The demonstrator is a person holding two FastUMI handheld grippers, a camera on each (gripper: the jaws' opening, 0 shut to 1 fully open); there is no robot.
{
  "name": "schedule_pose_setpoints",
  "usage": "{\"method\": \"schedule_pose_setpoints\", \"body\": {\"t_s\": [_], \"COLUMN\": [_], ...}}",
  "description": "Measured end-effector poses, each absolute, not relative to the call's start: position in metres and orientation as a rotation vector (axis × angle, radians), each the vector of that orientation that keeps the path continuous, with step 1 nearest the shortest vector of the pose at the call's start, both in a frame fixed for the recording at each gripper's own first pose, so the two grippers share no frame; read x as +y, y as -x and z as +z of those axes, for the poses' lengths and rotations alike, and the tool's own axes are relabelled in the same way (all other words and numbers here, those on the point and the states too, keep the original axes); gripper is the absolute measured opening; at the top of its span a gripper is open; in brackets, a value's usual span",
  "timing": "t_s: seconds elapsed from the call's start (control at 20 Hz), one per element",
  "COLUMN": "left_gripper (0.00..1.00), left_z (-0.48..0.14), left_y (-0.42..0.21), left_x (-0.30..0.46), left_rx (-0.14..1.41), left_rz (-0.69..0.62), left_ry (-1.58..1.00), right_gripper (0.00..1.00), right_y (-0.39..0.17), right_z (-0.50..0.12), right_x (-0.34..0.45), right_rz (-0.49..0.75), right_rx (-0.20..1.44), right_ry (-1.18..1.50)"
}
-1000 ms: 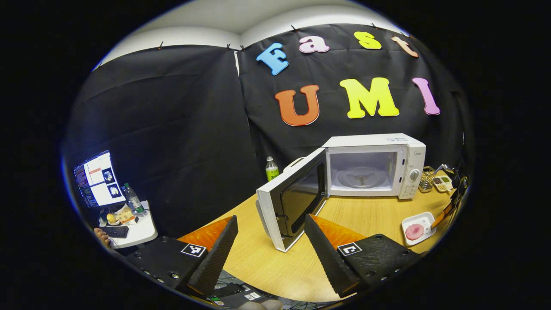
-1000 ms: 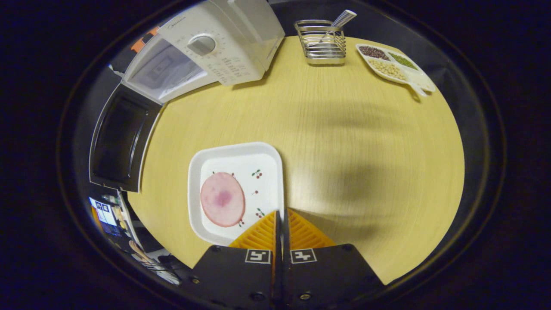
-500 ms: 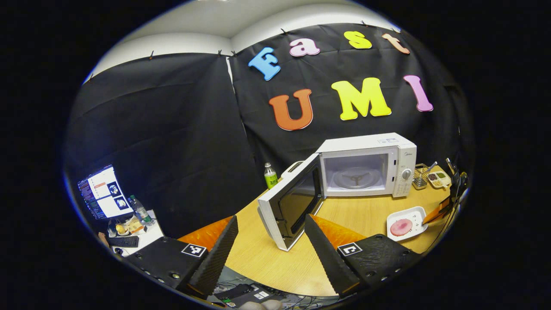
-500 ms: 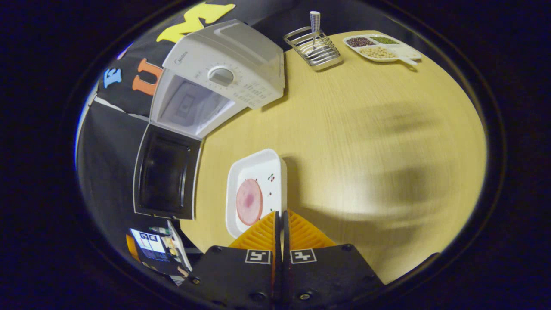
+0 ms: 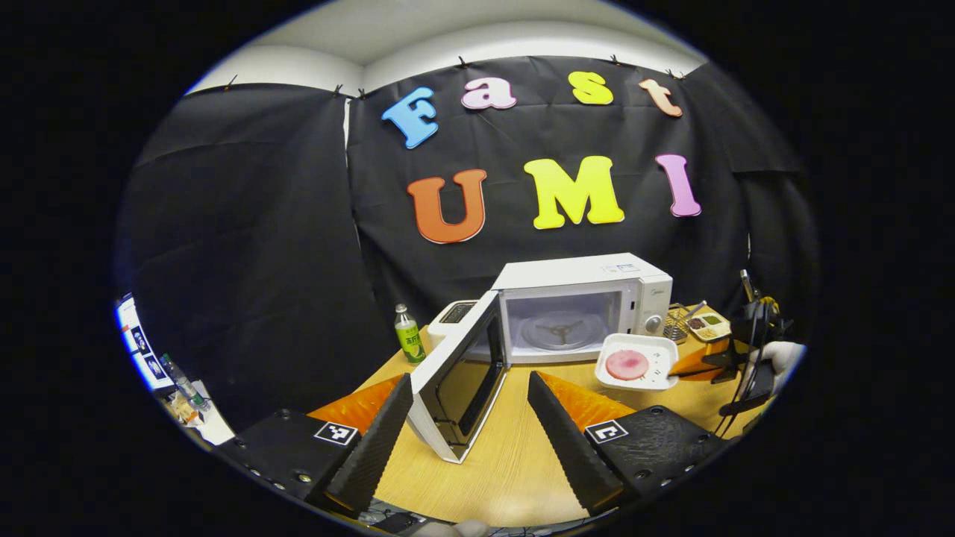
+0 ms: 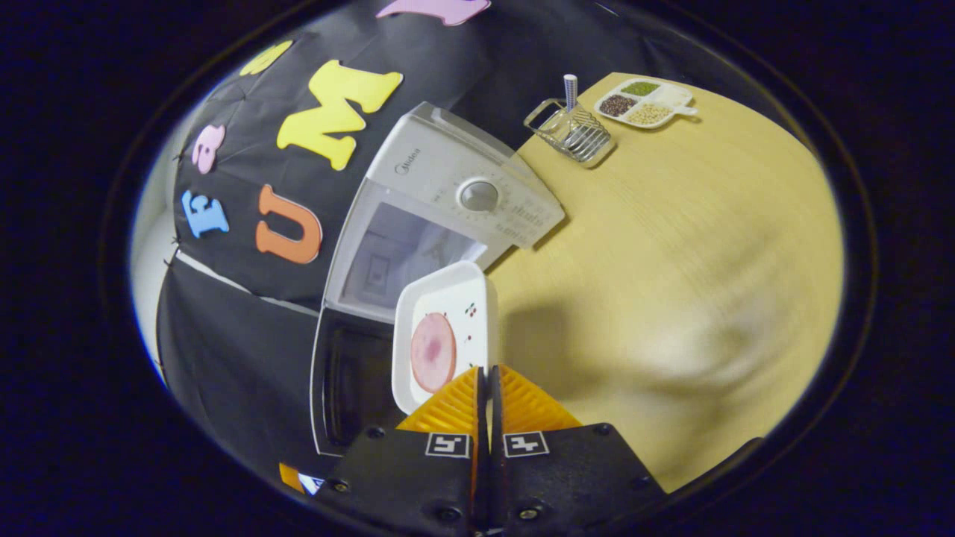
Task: Open the microwave oven with the left hand, put the food in, and close the microwave oven.
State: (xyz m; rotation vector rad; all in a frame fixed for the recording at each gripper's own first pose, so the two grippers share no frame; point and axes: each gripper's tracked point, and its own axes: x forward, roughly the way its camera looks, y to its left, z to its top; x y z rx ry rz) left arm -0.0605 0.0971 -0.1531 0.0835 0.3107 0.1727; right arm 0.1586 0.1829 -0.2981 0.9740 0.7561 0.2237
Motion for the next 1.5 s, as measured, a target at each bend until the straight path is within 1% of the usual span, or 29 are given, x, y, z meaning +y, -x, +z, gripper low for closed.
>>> {"method": "schedule_pose_setpoints", "body": {"t_s": [0.15,0.3,0.35,0.55,0.75,1.0,1.15,1.25,1.35,1.5], "left_gripper": [0.95,0.95,0.95,0.95,0.95,0.95,0.95,0.95,0.95,0.95], "left_z": [-0.156,-0.157,-0.158,-0.168,-0.177,-0.188,-0.193,-0.193,-0.197,-0.206], "left_y": [0.05,0.037,0.033,0.021,0.016,0.01,0.01,0.012,0.012,0.014], "left_x": [0.101,0.105,0.106,0.103,0.101,0.108,0.113,0.118,0.12,0.124], "left_rx": [0.315,0.312,0.306,0.312,0.317,0.34,0.35,0.353,0.356,0.369], "left_rz": [0.113,0.083,0.077,0.041,0.015,0.011,0.014,0.02,0.022,0.037], "left_ry": [-0.096,-0.11,-0.109,-0.106,-0.11,-0.107,-0.104,-0.112,-0.107,-0.099], "right_gripper": [0.04,0.04,0.04,0.04,0.04,0.04,0.04,0.04,0.04,0.04], "right_y": [-0.186,-0.215,-0.233,-0.276,-0.313,-0.359,-0.369,-0.38,-0.393,-0.406], "right_z": [-0.3,-0.312,-0.322,-0.334,-0.335,-0.33,-0.335,-0.345,-0.348,-0.345], "right_x": [0.229,0.272,0.278,0.288,0.299,0.321,0.33,0.328,0.323,0.314], "right_rz": [0.16,0.103,0.083,-0.055,-0.152,-0.199,-0.212,-0.25,-0.281,-0.291], "right_rx": [0.706,0.68,0.659,0.544,0.482,0.435,0.435,0.42,0.4,0.378], "right_ry": [-1.069,-1.119,-1.122,-1.186,-1.222,-1.24,-1.231,-1.239,-1.308,-1.211]}}
